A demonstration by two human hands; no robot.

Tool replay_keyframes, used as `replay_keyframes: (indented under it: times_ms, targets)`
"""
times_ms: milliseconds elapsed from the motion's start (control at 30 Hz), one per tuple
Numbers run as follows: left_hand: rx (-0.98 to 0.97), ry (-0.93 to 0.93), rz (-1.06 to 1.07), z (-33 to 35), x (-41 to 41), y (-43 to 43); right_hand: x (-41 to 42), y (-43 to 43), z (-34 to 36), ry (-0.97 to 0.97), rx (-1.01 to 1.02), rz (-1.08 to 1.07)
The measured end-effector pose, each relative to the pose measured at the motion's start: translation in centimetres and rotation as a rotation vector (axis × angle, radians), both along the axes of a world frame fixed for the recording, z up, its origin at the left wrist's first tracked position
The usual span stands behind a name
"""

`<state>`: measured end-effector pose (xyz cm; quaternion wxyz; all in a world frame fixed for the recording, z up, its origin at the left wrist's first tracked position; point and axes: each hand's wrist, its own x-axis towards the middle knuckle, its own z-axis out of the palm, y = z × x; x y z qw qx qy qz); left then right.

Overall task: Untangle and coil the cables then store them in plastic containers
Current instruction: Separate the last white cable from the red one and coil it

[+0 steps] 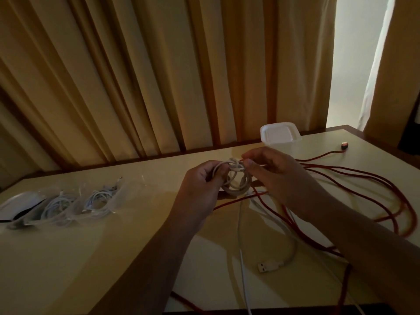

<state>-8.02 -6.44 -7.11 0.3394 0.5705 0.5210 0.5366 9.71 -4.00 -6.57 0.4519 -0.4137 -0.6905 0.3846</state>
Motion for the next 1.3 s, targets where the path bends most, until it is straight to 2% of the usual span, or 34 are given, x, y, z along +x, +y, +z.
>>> replay_keyframes:
  times_ms: [133,233,433,633,800,900,1000,1133,1233,1300]
  targets:
    - [-0.026,-0.034,0.027,0.3,-0.3,0.0,-0.2,-0.3,0.3,0.155,-0.132,0.068]
    - [-0.095,-0.16,0.001,1.4,-0.9,-0.7,-0.6,-0.5,1.0,0.233,-0.194,0.134]
    - [-0.134,-0.296,0.027,4.5,-6.8,-2.5,-5.7,0.2,3.5,0.164,-0.197,0.248]
    - [-0.073,-0.211,0.142,5.9,-14.7,-4.7,-14.2,1.0,4.7,0.115,-0.169,0.333]
    - [-0.093,0.006,0.282,6.6,-19.1,-4.0,-19.5,2.7,4.4,-0.011,-0.09,0.27]
    - [-0.148,0.126,0.33,6.2,-20.7,-2.2,-21.1,4.4,3.6,-0.282,0.156,0.187]
    - [-0.217,0.359,0.327,5.6,-21.0,-0.3,-21.3,5.7,2.4,-0.566,0.364,0.1]
    - [-0.23,0.607,0.258,5.1,-20.9,2.3,-20.6,6.4,1.0,-0.736,0.301,0.085]
    - [-0.233,0.794,0.181,4.3,-20.6,3.9,-20.2,6.8,0.5,-0.723,0.284,0.094]
    - [-0.184,0.985,0.17,3.8,-20.4,4.8,-20.1,7.0,0.2,-0.704,0.287,0.088]
